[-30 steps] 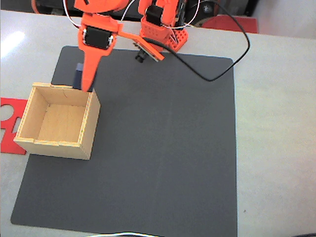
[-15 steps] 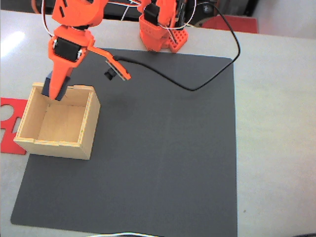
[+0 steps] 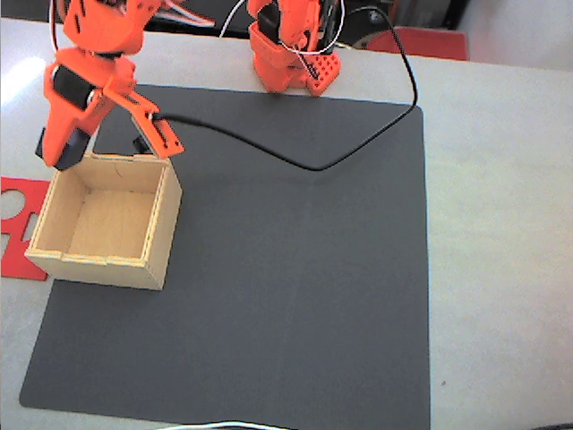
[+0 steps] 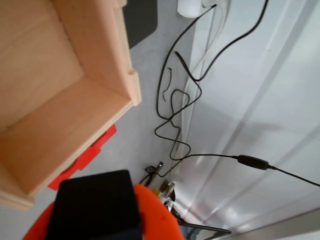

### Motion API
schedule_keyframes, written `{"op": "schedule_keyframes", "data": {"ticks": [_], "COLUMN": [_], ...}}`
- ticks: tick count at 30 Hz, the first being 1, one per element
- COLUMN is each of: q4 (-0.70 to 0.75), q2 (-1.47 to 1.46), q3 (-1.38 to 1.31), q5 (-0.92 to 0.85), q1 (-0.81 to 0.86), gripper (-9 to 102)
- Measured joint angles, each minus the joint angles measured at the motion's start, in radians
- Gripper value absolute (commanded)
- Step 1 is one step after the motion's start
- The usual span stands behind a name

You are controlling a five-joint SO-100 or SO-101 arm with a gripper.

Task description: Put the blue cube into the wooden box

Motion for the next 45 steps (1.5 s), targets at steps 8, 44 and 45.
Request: {"op": "schedule_keyframes", "data": {"ticks": [8,44,45], "q4": [-0.018,-0.034,-0.034], "q2": [-0.077,-0.179,-0.169], "q3": [0.0,0.0,0.0], "q5": [0.003,-0.009,-0.009], "q1": [-0.003,-0.018,-0.023], "gripper": [0,0,0]}}
